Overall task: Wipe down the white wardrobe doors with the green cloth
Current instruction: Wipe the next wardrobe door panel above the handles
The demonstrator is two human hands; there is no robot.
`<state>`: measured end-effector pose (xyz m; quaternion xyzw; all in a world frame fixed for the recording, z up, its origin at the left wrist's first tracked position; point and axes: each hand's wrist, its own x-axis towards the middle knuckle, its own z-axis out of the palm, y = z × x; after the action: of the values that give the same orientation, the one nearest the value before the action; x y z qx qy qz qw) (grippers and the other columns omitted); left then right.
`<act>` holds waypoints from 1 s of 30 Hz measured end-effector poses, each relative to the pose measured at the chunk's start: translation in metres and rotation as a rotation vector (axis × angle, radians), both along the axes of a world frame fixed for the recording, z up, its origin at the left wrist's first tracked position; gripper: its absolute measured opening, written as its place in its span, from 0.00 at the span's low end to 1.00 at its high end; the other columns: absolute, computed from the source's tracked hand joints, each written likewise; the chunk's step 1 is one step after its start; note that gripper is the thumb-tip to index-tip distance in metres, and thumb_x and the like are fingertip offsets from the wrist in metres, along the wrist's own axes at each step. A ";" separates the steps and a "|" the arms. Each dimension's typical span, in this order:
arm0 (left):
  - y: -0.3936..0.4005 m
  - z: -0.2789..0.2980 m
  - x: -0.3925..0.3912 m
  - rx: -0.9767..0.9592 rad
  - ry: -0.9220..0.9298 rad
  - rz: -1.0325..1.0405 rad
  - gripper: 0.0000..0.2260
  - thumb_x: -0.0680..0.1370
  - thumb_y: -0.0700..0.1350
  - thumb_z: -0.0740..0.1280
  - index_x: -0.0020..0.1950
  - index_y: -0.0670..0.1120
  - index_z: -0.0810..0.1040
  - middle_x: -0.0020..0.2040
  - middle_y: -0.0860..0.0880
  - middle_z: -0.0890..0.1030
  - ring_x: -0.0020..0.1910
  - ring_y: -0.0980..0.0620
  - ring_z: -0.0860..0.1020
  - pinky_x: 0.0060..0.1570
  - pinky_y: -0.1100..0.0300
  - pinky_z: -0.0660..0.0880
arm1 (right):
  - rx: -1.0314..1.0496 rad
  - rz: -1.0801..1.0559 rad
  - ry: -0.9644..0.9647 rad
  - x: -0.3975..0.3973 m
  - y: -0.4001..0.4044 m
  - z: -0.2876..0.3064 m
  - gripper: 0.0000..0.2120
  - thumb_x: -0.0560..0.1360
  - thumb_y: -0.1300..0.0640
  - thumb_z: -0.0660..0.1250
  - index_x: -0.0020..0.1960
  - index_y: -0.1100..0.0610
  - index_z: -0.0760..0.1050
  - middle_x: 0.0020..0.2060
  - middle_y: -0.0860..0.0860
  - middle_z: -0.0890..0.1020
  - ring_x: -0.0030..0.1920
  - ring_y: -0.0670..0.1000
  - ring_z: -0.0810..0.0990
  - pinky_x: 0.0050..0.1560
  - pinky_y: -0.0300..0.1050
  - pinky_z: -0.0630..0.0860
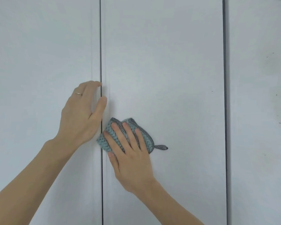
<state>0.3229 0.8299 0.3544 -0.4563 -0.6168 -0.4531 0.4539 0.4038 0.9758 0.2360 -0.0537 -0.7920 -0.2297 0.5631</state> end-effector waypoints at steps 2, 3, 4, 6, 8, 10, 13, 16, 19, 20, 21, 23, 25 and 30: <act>-0.001 -0.020 0.000 -0.039 0.019 0.008 0.23 0.84 0.55 0.56 0.75 0.47 0.72 0.75 0.50 0.72 0.75 0.50 0.68 0.67 0.55 0.66 | 0.011 0.002 -0.040 0.003 0.003 -0.046 0.26 0.86 0.47 0.54 0.83 0.47 0.56 0.83 0.47 0.52 0.83 0.53 0.51 0.81 0.58 0.52; 0.000 -0.029 -0.001 -0.055 0.031 0.013 0.23 0.84 0.55 0.56 0.75 0.46 0.72 0.75 0.49 0.72 0.76 0.50 0.67 0.69 0.55 0.65 | 0.025 0.010 -0.064 0.005 0.006 -0.070 0.26 0.86 0.47 0.56 0.82 0.47 0.57 0.83 0.47 0.54 0.82 0.53 0.53 0.80 0.58 0.55; 0.001 -0.040 -0.002 -0.074 0.043 0.016 0.22 0.84 0.54 0.57 0.74 0.45 0.73 0.75 0.49 0.72 0.77 0.50 0.66 0.71 0.55 0.64 | 0.042 0.010 -0.096 0.008 0.011 -0.095 0.26 0.85 0.47 0.57 0.82 0.46 0.59 0.82 0.46 0.56 0.82 0.52 0.55 0.79 0.57 0.57; 0.004 -0.061 -0.004 -0.106 0.067 0.013 0.21 0.84 0.52 0.58 0.73 0.43 0.75 0.75 0.48 0.73 0.80 0.49 0.64 0.74 0.55 0.62 | 0.086 0.018 -0.161 0.019 0.021 -0.139 0.25 0.84 0.48 0.59 0.80 0.45 0.63 0.81 0.45 0.60 0.81 0.51 0.58 0.77 0.55 0.61; 0.006 -0.079 -0.006 -0.139 0.111 0.036 0.20 0.84 0.50 0.59 0.72 0.42 0.76 0.74 0.46 0.74 0.81 0.47 0.63 0.76 0.51 0.64 | 0.116 0.016 -0.234 0.029 0.030 -0.165 0.24 0.84 0.47 0.60 0.80 0.43 0.64 0.81 0.44 0.60 0.81 0.50 0.58 0.76 0.55 0.63; 0.005 -0.092 -0.008 -0.183 0.154 0.074 0.21 0.85 0.50 0.59 0.72 0.40 0.76 0.75 0.43 0.74 0.82 0.44 0.62 0.78 0.48 0.63 | 0.140 0.029 -0.281 0.035 0.034 -0.163 0.23 0.84 0.47 0.59 0.79 0.41 0.64 0.81 0.43 0.59 0.82 0.49 0.56 0.77 0.54 0.61; 0.000 -0.097 -0.010 -0.199 0.172 0.095 0.21 0.85 0.49 0.59 0.73 0.39 0.75 0.75 0.41 0.74 0.81 0.42 0.63 0.79 0.45 0.63 | 0.150 0.063 -0.248 0.031 0.027 -0.105 0.22 0.85 0.46 0.58 0.79 0.41 0.65 0.81 0.44 0.61 0.81 0.51 0.57 0.79 0.56 0.57; -0.001 -0.087 -0.004 -0.136 0.188 0.087 0.18 0.85 0.47 0.59 0.71 0.39 0.76 0.72 0.41 0.77 0.76 0.41 0.70 0.75 0.45 0.66 | 0.057 0.051 -0.064 0.017 0.021 -0.017 0.22 0.86 0.46 0.57 0.79 0.44 0.66 0.80 0.48 0.64 0.81 0.55 0.59 0.80 0.59 0.54; 0.001 -0.080 0.002 -0.063 0.143 0.083 0.16 0.85 0.46 0.61 0.70 0.41 0.77 0.70 0.44 0.77 0.71 0.44 0.73 0.70 0.52 0.67 | -0.037 0.062 0.100 0.004 0.011 0.012 0.21 0.86 0.47 0.57 0.77 0.45 0.69 0.79 0.50 0.65 0.81 0.57 0.60 0.79 0.60 0.55; 0.002 -0.081 0.003 -0.059 0.121 0.080 0.16 0.85 0.46 0.61 0.71 0.41 0.77 0.70 0.44 0.77 0.71 0.45 0.72 0.71 0.55 0.66 | -0.060 0.085 0.137 0.000 0.008 0.000 0.20 0.86 0.48 0.58 0.77 0.46 0.69 0.79 0.51 0.65 0.81 0.57 0.60 0.79 0.61 0.55; 0.004 -0.084 0.003 -0.060 0.105 0.077 0.17 0.85 0.46 0.61 0.71 0.41 0.76 0.71 0.44 0.76 0.73 0.45 0.71 0.72 0.56 0.64 | -0.076 0.111 0.150 -0.002 0.004 -0.022 0.21 0.86 0.49 0.58 0.78 0.46 0.68 0.79 0.51 0.65 0.81 0.58 0.60 0.78 0.62 0.56; 0.007 -0.095 0.003 -0.085 0.084 0.065 0.18 0.85 0.47 0.61 0.72 0.40 0.76 0.73 0.43 0.75 0.77 0.44 0.68 0.75 0.53 0.65 | -0.063 0.129 0.054 0.000 -0.002 -0.093 0.22 0.86 0.50 0.59 0.79 0.46 0.66 0.80 0.51 0.63 0.81 0.57 0.58 0.79 0.61 0.55; 0.008 -0.109 0.004 -0.115 0.069 0.050 0.18 0.85 0.47 0.61 0.72 0.41 0.76 0.73 0.44 0.75 0.80 0.43 0.65 0.76 0.46 0.66 | -0.010 0.095 -0.131 0.013 0.004 -0.184 0.25 0.85 0.50 0.61 0.80 0.44 0.63 0.81 0.48 0.60 0.82 0.54 0.56 0.81 0.58 0.52; 0.007 -0.148 0.005 -0.185 0.048 0.075 0.19 0.85 0.48 0.60 0.73 0.41 0.75 0.74 0.42 0.73 0.82 0.42 0.61 0.73 0.38 0.68 | 0.117 -0.046 -0.448 0.067 0.049 -0.327 0.33 0.80 0.48 0.69 0.80 0.38 0.60 0.81 0.41 0.57 0.78 0.49 0.61 0.82 0.51 0.43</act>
<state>0.3277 0.8367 0.2062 -0.4836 -0.6617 -0.3658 0.4411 0.4705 1.0250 -0.0906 0.0133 -0.8811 -0.2942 0.3700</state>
